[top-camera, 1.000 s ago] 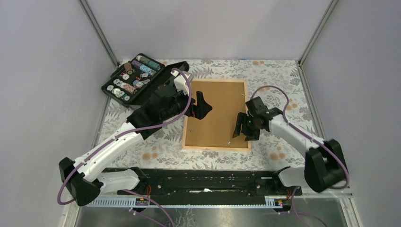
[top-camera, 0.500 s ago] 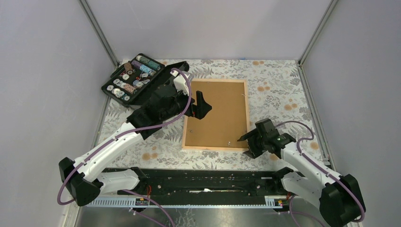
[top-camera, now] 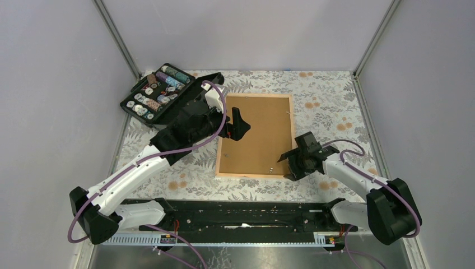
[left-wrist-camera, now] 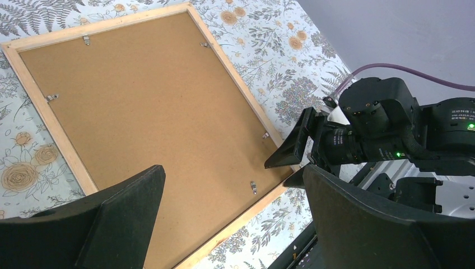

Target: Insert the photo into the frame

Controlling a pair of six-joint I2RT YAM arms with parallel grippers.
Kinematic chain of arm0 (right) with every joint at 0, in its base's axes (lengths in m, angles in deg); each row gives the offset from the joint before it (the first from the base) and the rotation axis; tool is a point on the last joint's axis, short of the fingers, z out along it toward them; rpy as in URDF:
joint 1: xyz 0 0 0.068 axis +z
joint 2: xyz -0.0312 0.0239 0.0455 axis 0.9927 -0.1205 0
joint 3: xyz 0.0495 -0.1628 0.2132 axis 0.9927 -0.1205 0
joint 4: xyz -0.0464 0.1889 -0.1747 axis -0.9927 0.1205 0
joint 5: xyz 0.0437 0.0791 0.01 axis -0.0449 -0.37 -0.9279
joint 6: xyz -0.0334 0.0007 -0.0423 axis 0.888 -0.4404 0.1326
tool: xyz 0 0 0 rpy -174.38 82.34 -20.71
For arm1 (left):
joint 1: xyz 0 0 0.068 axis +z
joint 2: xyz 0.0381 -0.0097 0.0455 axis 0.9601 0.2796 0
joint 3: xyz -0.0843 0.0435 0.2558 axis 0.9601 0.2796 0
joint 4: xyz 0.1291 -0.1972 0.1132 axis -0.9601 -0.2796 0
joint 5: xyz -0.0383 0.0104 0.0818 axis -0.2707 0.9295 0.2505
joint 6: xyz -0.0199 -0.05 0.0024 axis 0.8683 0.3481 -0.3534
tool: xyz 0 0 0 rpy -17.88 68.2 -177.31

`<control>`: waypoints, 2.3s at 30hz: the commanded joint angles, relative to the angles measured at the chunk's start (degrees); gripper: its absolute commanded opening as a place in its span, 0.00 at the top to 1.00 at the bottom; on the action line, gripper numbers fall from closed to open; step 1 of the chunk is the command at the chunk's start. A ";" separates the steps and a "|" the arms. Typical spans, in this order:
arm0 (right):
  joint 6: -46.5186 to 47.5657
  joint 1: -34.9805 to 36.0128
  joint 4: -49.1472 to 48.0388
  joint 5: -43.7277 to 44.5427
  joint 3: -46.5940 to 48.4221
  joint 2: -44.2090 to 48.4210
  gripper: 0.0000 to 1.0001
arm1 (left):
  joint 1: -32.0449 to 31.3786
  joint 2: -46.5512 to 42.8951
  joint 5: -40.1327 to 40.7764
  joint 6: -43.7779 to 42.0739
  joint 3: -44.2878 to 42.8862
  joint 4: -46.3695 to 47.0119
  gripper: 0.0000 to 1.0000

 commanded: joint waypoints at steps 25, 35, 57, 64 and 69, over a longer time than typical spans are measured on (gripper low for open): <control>-4.32 1.73 -0.03 6.88 -5.48 -0.38 0.65 | 0.19 -1.66 -0.12 -0.71 -0.46 1.92 0.01; 6.53 -0.78 -0.75 16.73 -2.95 -3.96 0.90 | 0.21 -0.54 -0.54 -0.71 -0.50 1.87 0.01; 69.52 -16.13 10.88 28.88 25.55 -28.35 1.00 | 0.58 -0.63 -1.38 -0.64 -0.80 1.68 0.01; 74.34 -15.89 8.16 37.01 25.77 -28.98 1.00 | 0.53 -1.35 -1.10 -0.71 -0.54 2.03 0.01; 70.20 -14.98 9.80 40.57 30.48 -28.90 1.00 | 0.57 -1.26 -1.27 -0.47 -0.39 2.05 0.01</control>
